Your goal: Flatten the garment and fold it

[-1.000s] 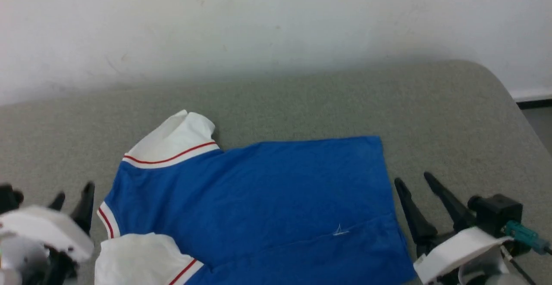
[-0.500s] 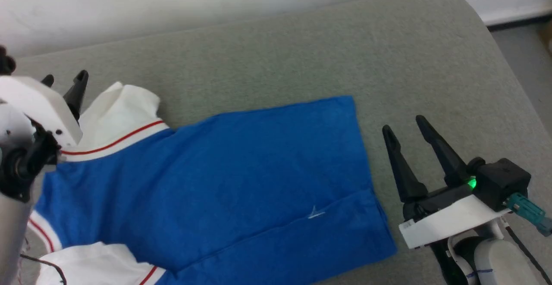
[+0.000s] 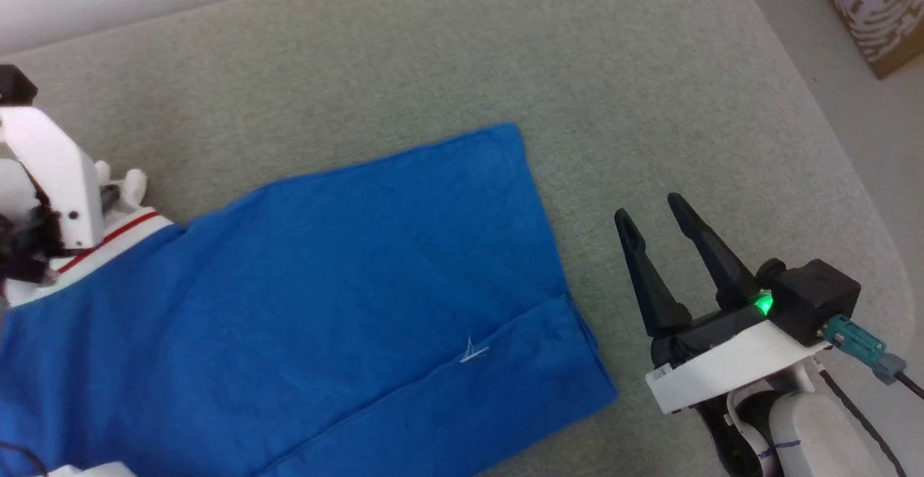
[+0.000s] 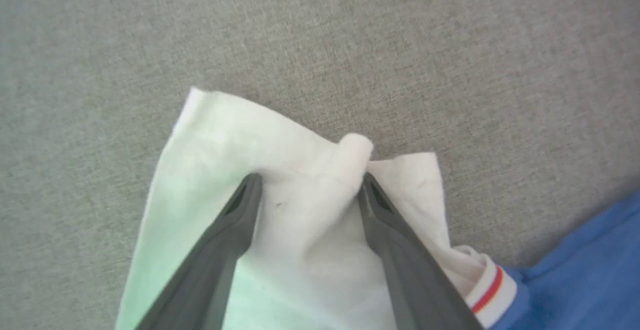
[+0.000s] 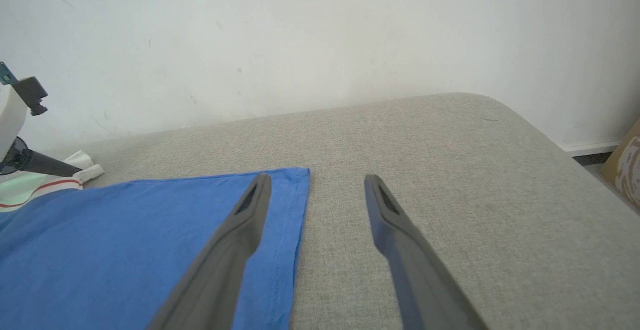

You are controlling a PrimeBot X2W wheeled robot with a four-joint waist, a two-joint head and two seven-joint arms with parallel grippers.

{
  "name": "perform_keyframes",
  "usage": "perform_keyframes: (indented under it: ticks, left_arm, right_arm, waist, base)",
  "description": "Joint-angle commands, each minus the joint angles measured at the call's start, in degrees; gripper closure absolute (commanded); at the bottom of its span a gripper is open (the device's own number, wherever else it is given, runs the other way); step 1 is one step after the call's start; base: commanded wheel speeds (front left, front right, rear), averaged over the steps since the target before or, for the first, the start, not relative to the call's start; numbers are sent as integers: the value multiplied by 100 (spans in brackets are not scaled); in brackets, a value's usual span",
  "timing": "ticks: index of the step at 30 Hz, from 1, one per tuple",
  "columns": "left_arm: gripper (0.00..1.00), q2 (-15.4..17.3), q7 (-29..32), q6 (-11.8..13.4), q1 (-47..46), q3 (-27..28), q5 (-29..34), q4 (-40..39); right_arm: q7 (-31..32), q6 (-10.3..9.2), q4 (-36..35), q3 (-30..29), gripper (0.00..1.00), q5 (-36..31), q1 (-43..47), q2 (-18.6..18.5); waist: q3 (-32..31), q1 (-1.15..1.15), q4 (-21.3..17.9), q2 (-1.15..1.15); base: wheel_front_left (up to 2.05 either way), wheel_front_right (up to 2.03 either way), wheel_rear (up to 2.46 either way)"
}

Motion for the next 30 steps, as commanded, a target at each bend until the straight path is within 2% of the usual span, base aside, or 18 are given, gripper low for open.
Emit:
perform_keyframes:
  ticks: [1, 2, 4, 5, 8, 12, 16, 23, 30]
  left_arm:
    - [0, 19, 177, -50, 20, -124, 62, 137]
    - [0, 21, 375, -61, 56, -186, 33, 221]
    - [69, 34, 654, -65, 110, -280, 9, 305]
    - [100, 29, 741, -53, 139, -292, -25, 330]
    - [100, -18, 782, -2, 191, -274, -97, 320]
    - [100, -81, 368, 100, 123, -198, -16, 248]
    - [100, -204, -26, 120, -37, -140, 33, 167]
    - [100, -469, -749, 18, -446, -104, 148, -197]
    - [100, -678, -1178, -86, -728, -101, 177, -574]
  right_arm:
    - [-34, -4, 36, 16, 0, 52, -94, 21]
    - [-36, -4, 56, 20, 0, 68, -101, 19]
    - [-47, -4, 84, 17, 0, 97, -120, 8]
    - [-32, -4, 102, 19, 0, 118, -133, -1]
    - [17, -4, 157, 7, 0, 227, -211, -66]
    - [182, -4, 400, -4, 0, 518, -468, -253]
    - [580, -4, 986, 53, 0, 919, -1052, -442]
    - [1489, -4, 2266, 405, 0, 1529, -2450, -663]
    - [2802, -4, 3458, 988, 0, 1898, -3567, -804]
  waist:
    - [170, 0, -157, -1]
    - [179, 0, -163, -1]
    - [200, 0, -166, -1]
    - [210, 0, -167, -1]
    - [215, 0, -133, -1]
    - [175, 0, 3, -1]
    - [108, 0, 230, -1]
    - [135, 0, 795, -1]
    - [319, 0, 1258, -1]
  base:
    - [0, 0, 0]
    - [0, 0, 0]
    - [0, 0, 0]
    - [0, 0, 0]
    - [0, 0, 0]
    - [0, 0, 0]
    - [0, 0, 0]
    - [0, 0, 0]
    - [0, 0, 0]
